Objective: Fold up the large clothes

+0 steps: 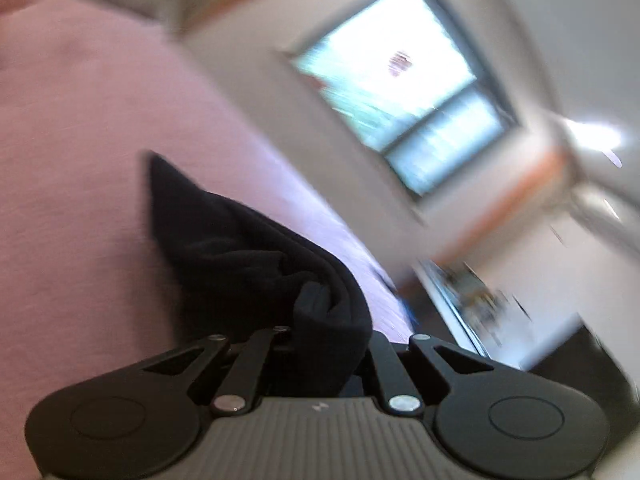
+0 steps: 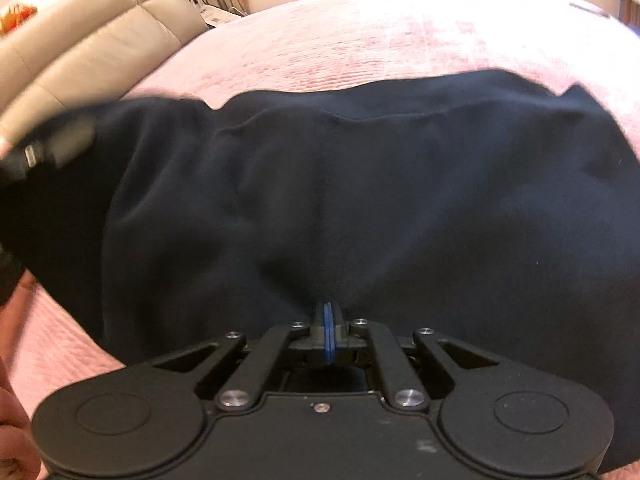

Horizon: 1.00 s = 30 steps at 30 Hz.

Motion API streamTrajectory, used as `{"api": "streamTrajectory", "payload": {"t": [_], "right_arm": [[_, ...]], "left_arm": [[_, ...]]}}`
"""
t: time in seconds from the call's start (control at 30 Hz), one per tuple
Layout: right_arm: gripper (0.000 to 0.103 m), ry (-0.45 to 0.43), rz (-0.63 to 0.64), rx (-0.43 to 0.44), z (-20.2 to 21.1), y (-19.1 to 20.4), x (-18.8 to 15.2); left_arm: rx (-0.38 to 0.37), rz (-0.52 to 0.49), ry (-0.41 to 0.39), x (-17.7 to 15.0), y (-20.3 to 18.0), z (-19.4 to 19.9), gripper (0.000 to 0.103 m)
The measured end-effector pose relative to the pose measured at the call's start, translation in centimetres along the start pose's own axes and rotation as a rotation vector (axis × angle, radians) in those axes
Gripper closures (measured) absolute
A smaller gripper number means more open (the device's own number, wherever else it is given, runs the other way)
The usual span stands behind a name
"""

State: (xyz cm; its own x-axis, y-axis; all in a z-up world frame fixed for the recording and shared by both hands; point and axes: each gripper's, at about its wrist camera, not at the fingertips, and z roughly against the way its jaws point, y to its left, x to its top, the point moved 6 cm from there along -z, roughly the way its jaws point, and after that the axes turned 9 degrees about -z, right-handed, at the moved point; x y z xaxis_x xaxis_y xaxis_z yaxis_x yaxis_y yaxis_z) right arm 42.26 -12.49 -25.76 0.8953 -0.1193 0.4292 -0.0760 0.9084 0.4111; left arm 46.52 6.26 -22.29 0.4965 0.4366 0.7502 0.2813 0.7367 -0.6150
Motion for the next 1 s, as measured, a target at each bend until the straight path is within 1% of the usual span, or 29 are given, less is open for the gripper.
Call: {"api": "streamTrajectory", "payload": {"t": [0.1, 0.13, 0.2, 0.27, 0.3, 0.37, 0.47, 0.57, 0.63, 0.7, 0.77, 0.8, 0.83, 0.87, 0.93, 0.97, 1.0], "right_arm": [[0.099, 0.027, -0.086, 0.106, 1.0, -2.2, 0.8], [0.096, 0.025, -0.129, 0.137, 1.6, -3.5, 1.2], [0.093, -0.004, -0.195, 0.151, 3.3, -6.3, 1.8], [0.092, -0.05, -0.238, 0.135, 5.7, -9.5, 2.3], [0.093, -0.072, -0.256, 0.119, 6.9, -11.3, 2.5], [0.09, -0.107, -0.294, 0.096, 9.3, -14.8, 2.7], [0.09, -0.142, -0.292, 0.0, 11.5, -19.1, 3.0], [0.09, -0.161, -0.278, -0.08, 12.5, -22.5, 3.4], [0.09, -0.176, -0.257, -0.098, 12.6, -23.5, 4.4], [0.09, -0.199, -0.218, -0.109, 12.5, -23.3, 5.7], [0.089, -0.222, -0.171, -0.1, 12.4, -22.5, 7.3], [0.084, -0.23, -0.145, -0.087, 12.4, -22.2, 8.2], [0.071, -0.231, -0.122, -0.065, 12.2, -21.7, 9.4], [0.064, -0.224, -0.099, -0.026, 11.9, -21.0, 10.6], [0.03, -0.188, -0.082, 0.044, 11.3, -19.8, 12.0], [0.027, -0.167, -0.081, 0.072, 10.7, -19.2, 12.8], [0.026, -0.159, -0.08, 0.087, 10.1, -18.7, 13.5]], "left_arm": [[-0.143, -0.139, 0.047, -0.5, -6.8, -3.1, 0.097], [-0.192, -0.165, 0.067, -1.1, -8.8, -4.2, 0.097], [-0.275, -0.174, 0.116, -2.7, -12.1, -6.6, 0.097], [-0.315, -0.205, 0.169, -4.6, -14.4, -9.1, 0.097], [-0.322, -0.226, 0.195, -5.7, -15.4, -10.2, 0.097], [-0.329, -0.259, 0.24, -7.7, -16.7, -12.2, 0.097], [-0.339, -0.276, 0.327, -10.9, -17.9, -14.6, 0.097], [-0.312, -0.319, 0.427, -14.5, -18.0, -16.7, 0.097], [-0.292, -0.313, 0.486, -16.5, -17.3, -18.0, 0.097], [-0.272, -0.35, 0.52, -18.1, -17.2, -18.5, 0.097], [-0.265, -0.379, 0.54, -19.3, -17.3, -19.0, 0.097], [-0.266, -0.389, 0.545, -19.6, -17.3, -19.1, 0.097], [-0.266, -0.394, 0.547, -19.8, -17.3, -19.2, 0.097], [-0.266, -0.396, 0.547, -19.8, -17.3, -19.3, 0.097], [-0.265, -0.388, 0.546, -19.6, -17.1, -19.3, 0.097], [-0.263, -0.389, 0.545, -19.3, -17.1, -19.0, 0.097], [-0.26, -0.396, 0.545, -19.3, -17.1, -19.0, 0.097]]}}
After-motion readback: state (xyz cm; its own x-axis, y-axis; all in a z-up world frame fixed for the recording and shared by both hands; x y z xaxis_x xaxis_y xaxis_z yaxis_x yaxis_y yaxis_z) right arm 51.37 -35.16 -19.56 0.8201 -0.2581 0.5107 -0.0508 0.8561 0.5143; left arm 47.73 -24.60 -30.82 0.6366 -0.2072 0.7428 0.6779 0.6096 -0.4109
